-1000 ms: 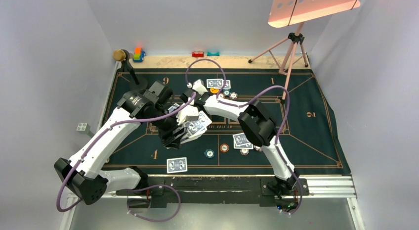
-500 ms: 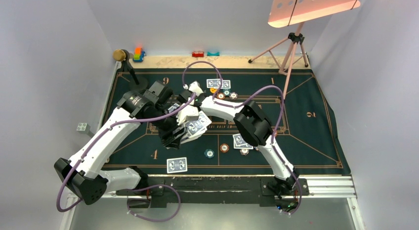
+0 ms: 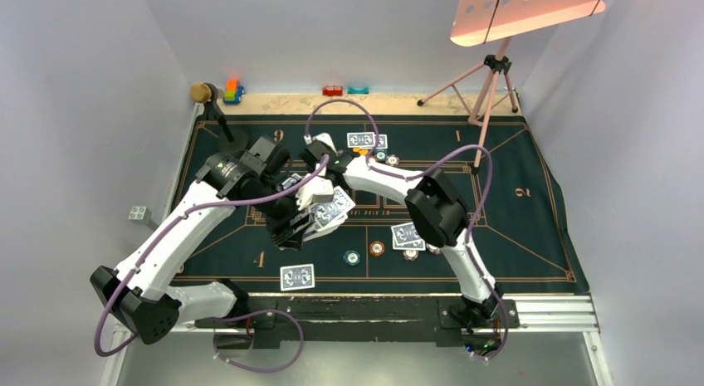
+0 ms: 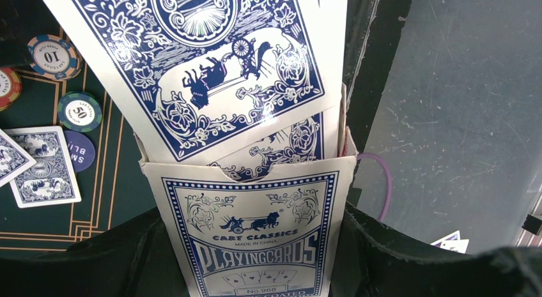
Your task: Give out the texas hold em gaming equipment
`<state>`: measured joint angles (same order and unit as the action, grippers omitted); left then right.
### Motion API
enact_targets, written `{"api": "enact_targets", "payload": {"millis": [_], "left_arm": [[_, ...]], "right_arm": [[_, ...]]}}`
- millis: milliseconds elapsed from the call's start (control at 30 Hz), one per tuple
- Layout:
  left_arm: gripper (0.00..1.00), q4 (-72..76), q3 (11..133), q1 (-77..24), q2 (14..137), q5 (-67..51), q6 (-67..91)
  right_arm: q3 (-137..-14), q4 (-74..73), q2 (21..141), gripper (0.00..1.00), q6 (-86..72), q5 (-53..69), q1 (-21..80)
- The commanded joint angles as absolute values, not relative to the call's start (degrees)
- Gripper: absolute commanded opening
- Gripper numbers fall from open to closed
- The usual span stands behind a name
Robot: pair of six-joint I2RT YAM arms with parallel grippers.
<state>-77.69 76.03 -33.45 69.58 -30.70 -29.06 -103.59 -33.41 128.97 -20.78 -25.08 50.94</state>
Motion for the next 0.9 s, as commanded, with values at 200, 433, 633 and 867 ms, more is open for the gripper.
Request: {"api": "enact_targets", "payload": {"millis": [200, 433, 633, 867], "left_arm": [[0.00, -77.4, 75.9, -33.5, 67.9, -31.7, -29.3], [0.00, -77.0, 76.0, -33.5, 68.3, -31.8, -29.3], [0.00, -77.0, 76.5, -33.6, 68.8, -31.7, -29.3], [0.00, -77.0, 76.4, -33.5, 69.0, -31.7, -29.2]], "right_arm": [[-89.8, -28.3, 111.0, 0.63, -30.4, -13.2, 34.8], [-83.0, -23.5, 111.1, 0.67, -32.6, -8.0, 28.9], [-83.6, -22.5, 114.4, 0.66, -33.6, -6.0, 28.8], [-83.9, -21.5, 116.7, 0.64, -34.9, -4.5, 28.9]]}}
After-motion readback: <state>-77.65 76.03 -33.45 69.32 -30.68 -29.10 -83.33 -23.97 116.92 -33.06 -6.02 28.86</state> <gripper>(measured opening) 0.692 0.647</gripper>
